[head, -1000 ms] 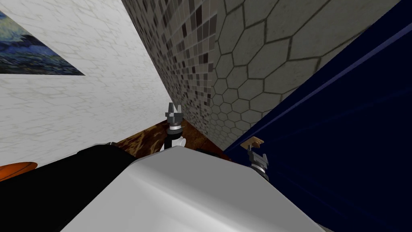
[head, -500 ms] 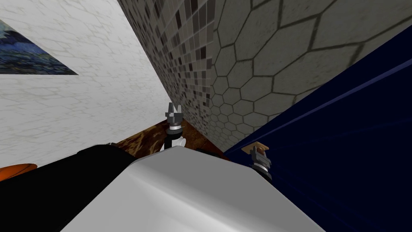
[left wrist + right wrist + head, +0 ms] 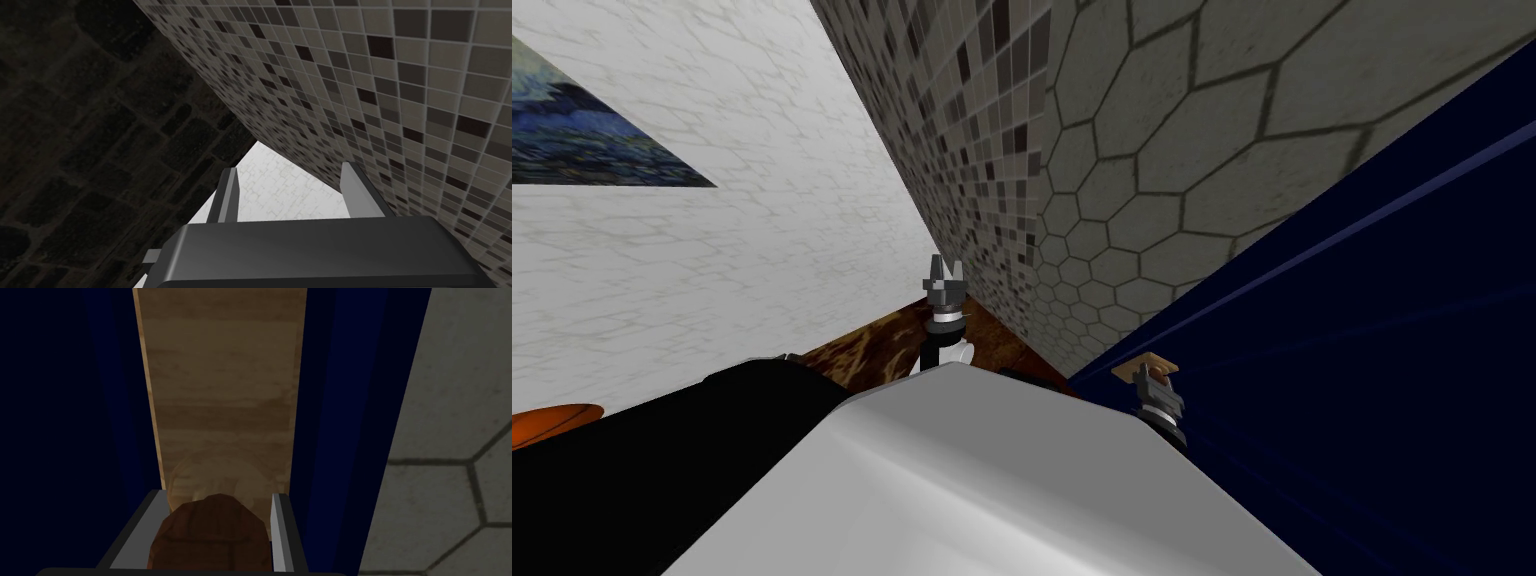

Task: Pull the door open

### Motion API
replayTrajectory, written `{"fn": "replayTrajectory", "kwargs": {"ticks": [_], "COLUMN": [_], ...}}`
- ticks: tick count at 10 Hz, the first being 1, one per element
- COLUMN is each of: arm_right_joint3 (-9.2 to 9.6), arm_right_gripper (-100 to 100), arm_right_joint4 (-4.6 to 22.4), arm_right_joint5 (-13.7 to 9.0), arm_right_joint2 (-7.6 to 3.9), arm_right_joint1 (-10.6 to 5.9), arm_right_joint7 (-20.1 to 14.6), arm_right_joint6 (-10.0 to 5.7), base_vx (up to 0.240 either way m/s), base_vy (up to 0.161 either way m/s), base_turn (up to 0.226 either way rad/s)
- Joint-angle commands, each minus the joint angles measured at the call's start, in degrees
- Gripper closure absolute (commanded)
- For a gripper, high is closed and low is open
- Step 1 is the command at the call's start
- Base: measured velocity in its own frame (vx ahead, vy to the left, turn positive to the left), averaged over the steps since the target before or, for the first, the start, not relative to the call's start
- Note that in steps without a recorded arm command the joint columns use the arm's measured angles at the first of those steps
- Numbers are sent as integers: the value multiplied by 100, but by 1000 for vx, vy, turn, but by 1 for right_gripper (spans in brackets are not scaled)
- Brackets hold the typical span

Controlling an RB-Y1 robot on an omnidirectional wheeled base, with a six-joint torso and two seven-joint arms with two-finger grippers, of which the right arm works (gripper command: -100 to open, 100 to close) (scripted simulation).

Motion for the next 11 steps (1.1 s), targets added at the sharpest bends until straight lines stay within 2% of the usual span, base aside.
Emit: {"fn": "replayTrajectory", "kwargs": {"ticks": [1, 4, 5, 7, 8, 9, 10, 11], "arm_right_joint3": [-39, -125, -125, -201, -201, -243, -243, -289], "arm_right_gripper": [100, 100, 100, 100, 100, 100, 100, 100], "arm_right_joint4": [43, 124, 124, 197, 197, 237, 237, 281], "arm_right_joint5": [-234, -678, -746, -1090, -1202, -1375, -1453, -1671], "arm_right_joint2": [16, 44, 44, 68, 68, 82, 82, 96], "arm_right_joint1": [-32, -100, -100, -161, -161, -195, -195, -231], "arm_right_joint7": [-204, -639, -639, -999, -1012, -1213, -1213, -1427], "arm_right_joint6": [-204, -605, -623, -937, -996, -1194, -1202, -1428], "base_vx": [-12, -20, -20, -21, -18, -19, -16, -24], "base_vy": [12, 19, 18, 14, 15, 16, 15, 19], "base_turn": [-60, -58, -21, -52, -23, -52, -27, -58]}}
